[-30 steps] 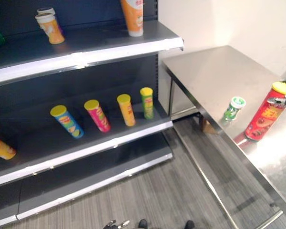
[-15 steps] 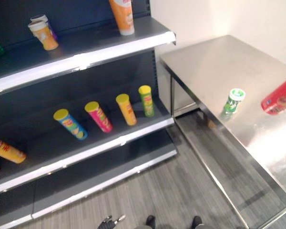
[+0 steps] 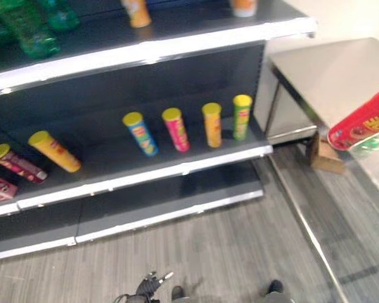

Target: Put the goods on the table back onto the shelves and tidy them up.

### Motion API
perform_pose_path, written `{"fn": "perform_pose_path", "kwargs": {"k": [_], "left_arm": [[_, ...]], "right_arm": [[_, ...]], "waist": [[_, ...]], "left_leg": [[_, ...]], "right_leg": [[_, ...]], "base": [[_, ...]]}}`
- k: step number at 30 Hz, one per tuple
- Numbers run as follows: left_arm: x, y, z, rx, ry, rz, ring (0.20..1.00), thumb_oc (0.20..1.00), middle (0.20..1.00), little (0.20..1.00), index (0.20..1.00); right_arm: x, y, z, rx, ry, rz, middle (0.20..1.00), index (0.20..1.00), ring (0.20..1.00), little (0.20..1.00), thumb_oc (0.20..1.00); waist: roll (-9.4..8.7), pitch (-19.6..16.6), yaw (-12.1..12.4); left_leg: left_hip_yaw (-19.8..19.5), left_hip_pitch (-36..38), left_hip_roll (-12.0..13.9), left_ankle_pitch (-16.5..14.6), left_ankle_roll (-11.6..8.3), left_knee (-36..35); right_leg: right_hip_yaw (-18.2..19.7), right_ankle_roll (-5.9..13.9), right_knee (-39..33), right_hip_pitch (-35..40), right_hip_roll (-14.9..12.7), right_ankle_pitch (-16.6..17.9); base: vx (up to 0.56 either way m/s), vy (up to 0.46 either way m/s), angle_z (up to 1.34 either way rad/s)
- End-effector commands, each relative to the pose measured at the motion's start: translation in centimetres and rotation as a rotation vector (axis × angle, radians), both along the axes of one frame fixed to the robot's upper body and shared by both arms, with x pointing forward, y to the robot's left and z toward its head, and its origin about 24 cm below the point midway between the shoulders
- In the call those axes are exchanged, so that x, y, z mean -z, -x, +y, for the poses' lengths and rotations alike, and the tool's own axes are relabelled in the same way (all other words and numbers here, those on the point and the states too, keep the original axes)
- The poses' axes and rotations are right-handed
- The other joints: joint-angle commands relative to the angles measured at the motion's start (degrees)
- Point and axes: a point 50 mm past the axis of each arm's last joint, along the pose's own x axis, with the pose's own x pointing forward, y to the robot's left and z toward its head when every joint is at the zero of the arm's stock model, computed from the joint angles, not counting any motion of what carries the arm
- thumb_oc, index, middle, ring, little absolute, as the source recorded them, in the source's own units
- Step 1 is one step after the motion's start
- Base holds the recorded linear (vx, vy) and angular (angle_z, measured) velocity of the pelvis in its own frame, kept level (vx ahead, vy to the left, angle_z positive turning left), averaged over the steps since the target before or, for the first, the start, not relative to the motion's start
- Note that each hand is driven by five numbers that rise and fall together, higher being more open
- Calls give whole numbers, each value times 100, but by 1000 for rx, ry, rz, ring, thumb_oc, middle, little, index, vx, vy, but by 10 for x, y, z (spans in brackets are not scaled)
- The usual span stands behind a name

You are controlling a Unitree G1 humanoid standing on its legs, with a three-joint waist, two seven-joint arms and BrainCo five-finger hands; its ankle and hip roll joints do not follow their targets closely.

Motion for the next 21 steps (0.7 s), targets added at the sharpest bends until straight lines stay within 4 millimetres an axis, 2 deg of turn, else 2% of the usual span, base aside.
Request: {"fn": "perform_pose_path", "kwargs": {"k": [1, 3, 5, 6, 7, 8, 9, 10, 11, 12, 14, 16, 19, 21], "left_arm": [[-3, -3, 3, 95, -42, 3, 1000, 1000, 1000, 1000, 1000], [-5, -4, 11, 115, -66, 8, 1000, 1000, 1000, 1000, 1000], [-7, -4, 15, 123, -74, 11, 1000, 1000, 1000, 1000, 1000], [-10, -8, 20, 149, -95, 14, 1000, 1000, 1000, 1000, 1000], [-10, -8, 20, 148, -95, 14, 1000, 1000, 1000, 1000, 1000], [-11, -12, 20, 178, -101, 9, 1000, 1000, 1000, 1000, 1000], [-13, -16, 20, 208, -102, 6, 1000, 1000, 1000, 1000, 1000], [-13, -17, 19, 215, -101, 2, 1000, 1000, 1000, 1000, 1000], [-13, -20, 16, 221, -93, 0, 1000, 1000, 1000, 1000, 1000], [-13, -20, 16, 220, -93, 0, 1000, 1000, 1000, 1000, 1000], [-14, -27, 12, 229, -84, -13, 1000, 1000, 1000, 1000, 1000], [-15, -33, 8, 241, -72, -32, 1000, 1000, 1000, 1000, 1000], [-16, -37, 2, 269, -65, -50, 1000, 1000, 1000, 1000, 1000], [-15, -33, 1, 260, -58, -46, 1000, 1000, 1000, 1000, 1000]], "right_arm": [[-49, 3, 14, -14, 183, -165, 200, 200, 200, 200, 200], [-48, 0, 19, -46, 162, -159, 200, 200, 200, 200, 200], [-46, -2, 24, -75, 148, -155, 200, 200, 200, 200, 200], [-44, -4, 29, -101, 159, -141, 200, 200, 200, 200, 200], [-44, -4, 29, -101, 159, -142, 200, 200, 200, 200, 200], [-44, -4, 31, -104, 188, -124, 200, 200, 200, 200, 200], [-44, -5, 34, -121, 213, -104, 200, 200, 200, 200, 200], [-44, -5, 37, -138, 219, -101, 200, 200, 200, 200, 200], [-43, -6, 44, -189, 226, -83, 200, 200, 200, 200, 200], [-43, -7, 45, -190, 226, -82, 200, 200, 200, 200, 200], [-38, -10, 52, -236, 236, -46, 200, 200, 200, 200, 200], [-34, -15, 59, -267, 265, -13, 200, 200, 200, 200, 200], [-28, -21, 68, -300, 307, 33, 200, 200, 200, 200, 200], [-26, -23, 75, -337, 325, 52, 200, 200, 200, 200, 200]], "waist": [[203, -422, 134], [155, -417, 154], [144, -393, 146], [199, -338, 65], [196, -349, 70], [209, -326, -4], [239, -337, -45], [227, -341, -60], [208, -330, -88], [214, -327, -95], [158, -250, -114], [115, -152, -132], [53, -131, -70], [60, -168, -15]], "left_leg": [[240, 64, 180, -68, 90, -192], [372, 136, -146, -100, 247, -366], [373, 126, -245, -108, 334, -377], [268, 109, -286, -144, 410, -377], [274, 85, -289, -125, 412, -377], [196, 112, -343, -139, 455, -377], [139, 125, -411, -126, 501, -377], [122, 123, -457, -110, 521, -377], [72, 128, -546, -107, 554, -377], [70, 135, -535, -116, 549, -377], [12, 158, -691, -118, 608, -377], [-86, 192, -848, -120, 661, -377], [-172, 193, -1035, -148, 676, -310], [-170, 148, -1028, -242, 661, -130]], "right_leg": [[340, 513, 603, -390, -232, -343], [353, 535, 853, -598, -548, -14], [467, 485, 1052, -717, -602, 116], [1004, 382, 1390, -897, -270, -129], [1016, 373, 1395, -929, -272, -117], [1379, 300, 1485, -983, 77, -361], [1588, 200, 1451, -1019, 505, -751], [1585, 151, 1351, -1022, 682, -875], [1562, 51, 1125, -1042, 1073, -1016], [1557, 45, 1120, -1032, 1083, -1021], [1654, -31, 969, -1188, 1488, -1024], [1797, -94, 781, -1219, 1739, -982], [1801, -164, 345, -942, 1749, -890], [1775, -179, 186, -794, 1753, -871]], "base": [[41, 462, 46], [40, 426, 34], [36, 291, -10], [11, 178, 3], [62, 270, 20], [87, 222, 65], [119, 264, 65], [129, 211, 68], [78, 84, 23], [67, 65, 22], [32, 58, 19], [26, 60, 5], [40, 16, 4], [60, -34, 15]]}}
